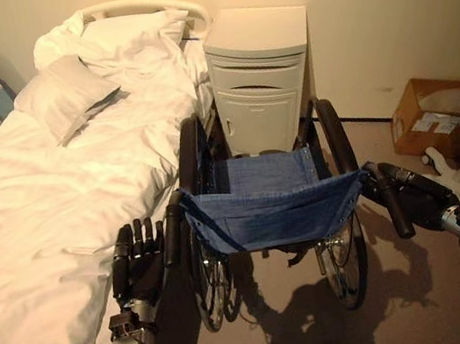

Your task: Push the wheelchair next to the bed

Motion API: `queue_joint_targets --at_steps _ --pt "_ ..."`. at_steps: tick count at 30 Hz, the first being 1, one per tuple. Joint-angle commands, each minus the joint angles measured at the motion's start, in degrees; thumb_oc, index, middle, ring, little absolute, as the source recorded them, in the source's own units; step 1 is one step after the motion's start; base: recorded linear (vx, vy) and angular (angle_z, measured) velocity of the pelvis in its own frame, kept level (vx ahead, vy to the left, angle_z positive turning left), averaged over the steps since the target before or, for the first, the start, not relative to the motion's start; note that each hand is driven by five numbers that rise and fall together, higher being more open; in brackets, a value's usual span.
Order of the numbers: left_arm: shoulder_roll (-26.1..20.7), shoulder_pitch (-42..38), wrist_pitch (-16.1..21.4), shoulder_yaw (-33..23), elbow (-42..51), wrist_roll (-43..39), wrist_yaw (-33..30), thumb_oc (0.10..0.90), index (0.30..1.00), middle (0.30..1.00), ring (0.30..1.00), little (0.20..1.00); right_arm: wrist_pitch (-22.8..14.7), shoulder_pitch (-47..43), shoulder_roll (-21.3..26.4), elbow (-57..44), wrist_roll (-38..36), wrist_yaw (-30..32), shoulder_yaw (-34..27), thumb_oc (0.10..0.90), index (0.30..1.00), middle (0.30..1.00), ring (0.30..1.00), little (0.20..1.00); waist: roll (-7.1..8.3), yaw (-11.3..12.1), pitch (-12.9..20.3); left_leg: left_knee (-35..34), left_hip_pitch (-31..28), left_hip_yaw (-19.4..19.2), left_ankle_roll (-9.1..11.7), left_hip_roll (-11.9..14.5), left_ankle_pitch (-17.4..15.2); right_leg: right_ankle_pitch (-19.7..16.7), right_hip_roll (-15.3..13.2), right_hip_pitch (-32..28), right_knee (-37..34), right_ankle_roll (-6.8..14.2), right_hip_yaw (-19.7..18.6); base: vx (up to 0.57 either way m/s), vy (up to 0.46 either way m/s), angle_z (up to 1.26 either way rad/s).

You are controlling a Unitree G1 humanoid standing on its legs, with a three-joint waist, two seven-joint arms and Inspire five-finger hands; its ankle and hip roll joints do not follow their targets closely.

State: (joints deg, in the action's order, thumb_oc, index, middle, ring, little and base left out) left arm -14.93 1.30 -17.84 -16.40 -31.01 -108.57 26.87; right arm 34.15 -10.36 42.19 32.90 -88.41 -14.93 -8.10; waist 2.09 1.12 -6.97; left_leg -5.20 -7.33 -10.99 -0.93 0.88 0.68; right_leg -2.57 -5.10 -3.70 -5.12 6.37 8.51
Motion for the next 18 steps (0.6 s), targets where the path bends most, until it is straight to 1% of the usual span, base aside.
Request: queue_joint_targets --at_steps 1,2,3,6,8,10,12,13,18 --pt "0.96 -6.16 -3.04 1.28 2.04 -4.43 10.27 0.800 0.900 0.900 0.900 0.900 -6.28 -7.52 -0.67 1.49 -22.98 -3.39 -13.09 0.800 0.900 0.900 0.900 0.900 0.63 -0.81 5.15 0.80 -1.18 2.36 2.99 -1.69 -5.57 5.67 0.89 -2.69 3.68 0.82 3.26 0.00 0.000 0.00" --pt "1.37 -6.19 -2.86 1.70 2.18 -4.43 10.72 0.800 0.900 0.900 0.900 0.900 -6.61 -7.28 -1.19 1.47 -23.95 -3.83 -13.08 0.800 0.900 0.900 0.900 0.900 0.65 -0.80 5.13 0.87 -1.17 2.34 2.98 -1.69 -5.63 5.71 0.88 -2.67 3.78 0.82 3.20 0.00 0.000 0.00" --pt "2.12 -6.36 -2.66 2.37 2.24 -4.43 10.34 0.800 0.900 0.900 0.900 0.900 -7.48 -7.35 -2.79 1.78 -24.59 -5.44 -13.19 0.800 0.900 0.900 0.900 0.900 0.57 -0.90 5.10 0.92 -1.17 2.26 2.95 -1.70 -5.72 5.75 0.89 -2.66 3.88 0.82 3.11 0.00 0.000 0.00" --pt "2.78 -6.48 -2.33 3.31 1.13 -4.43 7.83 0.800 0.900 0.900 0.900 0.900 -9.92 -7.56 -7.14 1.99 -24.59 -10.38 -14.01 0.800 0.900 0.900 0.900 0.900 0.44 -1.13 5.03 1.05 -1.34 1.91 2.83 -1.66 -5.98 5.87 0.89 -2.57 4.22 0.92 2.91 0.00 0.000 -0.01" --pt "3.23 -6.11 -3.98 3.32 -0.82 -2.28 6.49 0.800 0.900 0.900 0.900 0.900 -12.12 -7.35 -11.64 2.19 -24.59 -13.90 -15.52 0.800 0.900 0.900 0.900 0.900 0.21 -1.31 5.03 1.17 -1.45 1.54 2.73 -1.63 -6.14 5.85 0.81 -2.54 4.32 1.07 2.86 0.01 0.002 -0.04" --pt "3.65 -5.56 -5.80 3.19 -2.14 0.27 5.79 0.800 0.900 0.900 0.900 0.900 -13.16 -6.92 -14.23 2.66 -24.59 -14.75 -17.08 0.800 0.900 0.900 0.900 0.900 0.01 -1.34 4.99 1.35 -1.43 1.41 2.63 -1.66 -6.34 5.87 0.75 -2.44 4.40 1.17 2.72 0.00 0.000 0.00" --pt "3.76 -5.19 -6.88 3.37 -2.94 1.43 5.67 0.800 0.900 0.900 0.900 0.900 -13.45 -6.69 -15.29 3.25 -24.59 -15.40 -18.02 0.800 0.900 0.900 0.900 0.900 -0.15 -1.36 4.96 1.45 -1.45 1.33 2.57 -1.68 -6.49 5.89 0.74 -2.40 4.46 1.19 2.63 0.00 0.000 0.00" --pt "3.97 -4.47 -8.37 3.46 -4.67 3.40 6.54 0.800 0.900 0.900 0.900 0.900 -12.95 -6.16 -16.67 4.13 -24.59 -17.01 -19.43 0.800 0.900 0.900 0.900 0.900 -0.28 -1.39 4.92 1.57 -1.47 1.23 2.48 -1.68 -6.72 5.89 0.76 -2.28 4.55 1.22 2.54 0.00 0.000 0.00" --pt "4.20 -2.97 -11.15 3.06 -9.06 5.33 9.61 0.800 0.900 0.900 0.900 0.900 -10.71 -6.49 -19.13 5.85 -24.59 -21.01 -21.70 0.800 0.900 0.900 0.900 0.900 -0.37 -1.53 5.00 1.61 -1.54 0.98 2.43 -1.71 -6.94 5.78 0.84 -2.22 4.33 1.24 2.19 0.00 0.000 0.00"
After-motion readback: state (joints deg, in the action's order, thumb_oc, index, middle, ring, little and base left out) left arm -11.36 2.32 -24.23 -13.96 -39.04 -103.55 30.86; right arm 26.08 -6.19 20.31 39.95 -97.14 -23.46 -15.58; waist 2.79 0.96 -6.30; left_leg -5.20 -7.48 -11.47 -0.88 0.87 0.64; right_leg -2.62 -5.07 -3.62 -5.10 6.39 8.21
